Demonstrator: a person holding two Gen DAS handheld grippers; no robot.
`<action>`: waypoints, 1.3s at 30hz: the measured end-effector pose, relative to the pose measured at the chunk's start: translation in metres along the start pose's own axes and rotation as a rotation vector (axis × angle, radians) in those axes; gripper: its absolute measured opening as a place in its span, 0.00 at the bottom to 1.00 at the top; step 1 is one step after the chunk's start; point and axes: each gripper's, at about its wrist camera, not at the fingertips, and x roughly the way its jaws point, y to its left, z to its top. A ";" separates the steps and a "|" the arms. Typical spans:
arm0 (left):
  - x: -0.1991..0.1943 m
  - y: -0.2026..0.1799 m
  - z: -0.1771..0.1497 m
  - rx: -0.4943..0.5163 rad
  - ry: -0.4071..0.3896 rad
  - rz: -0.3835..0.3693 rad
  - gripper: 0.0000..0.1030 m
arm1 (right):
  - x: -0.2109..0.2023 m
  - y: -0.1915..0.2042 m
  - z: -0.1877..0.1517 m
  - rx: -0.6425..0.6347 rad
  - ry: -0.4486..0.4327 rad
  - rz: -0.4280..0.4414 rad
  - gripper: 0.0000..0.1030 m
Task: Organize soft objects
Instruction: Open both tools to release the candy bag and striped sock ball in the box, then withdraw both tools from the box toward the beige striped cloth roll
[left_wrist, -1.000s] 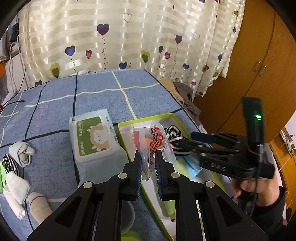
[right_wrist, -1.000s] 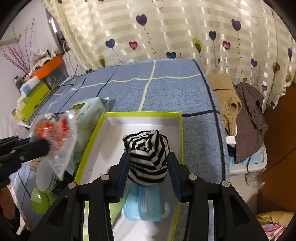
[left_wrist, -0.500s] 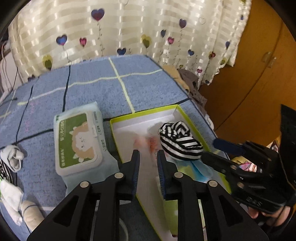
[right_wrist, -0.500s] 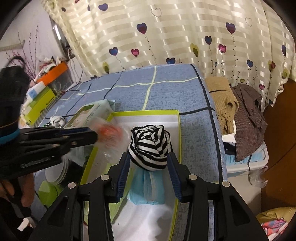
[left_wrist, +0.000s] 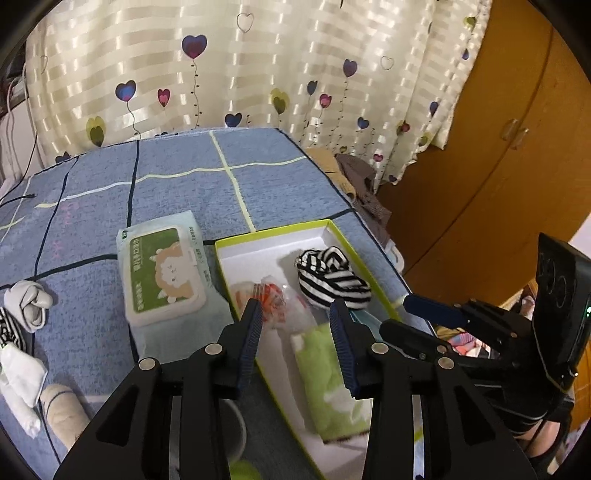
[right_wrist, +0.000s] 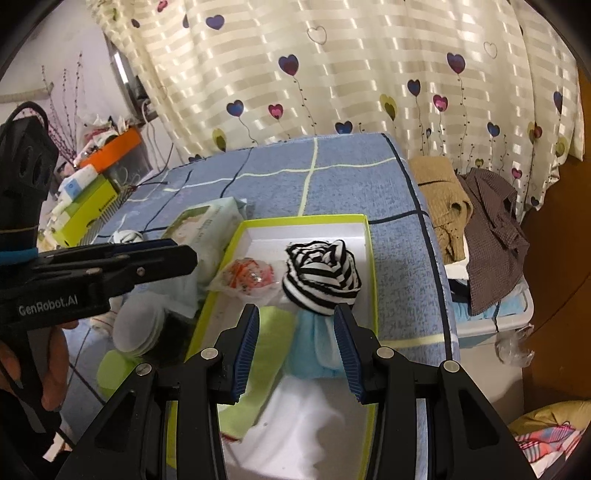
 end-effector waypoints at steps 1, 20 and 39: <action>-0.005 0.000 -0.002 0.002 -0.009 -0.010 0.38 | -0.005 0.004 -0.001 -0.002 -0.006 -0.003 0.40; -0.087 0.015 -0.058 -0.021 -0.105 -0.070 0.38 | -0.059 0.081 -0.033 -0.061 -0.040 -0.040 0.42; -0.132 0.064 -0.103 -0.131 -0.159 0.023 0.38 | -0.070 0.146 -0.040 -0.172 -0.048 0.004 0.43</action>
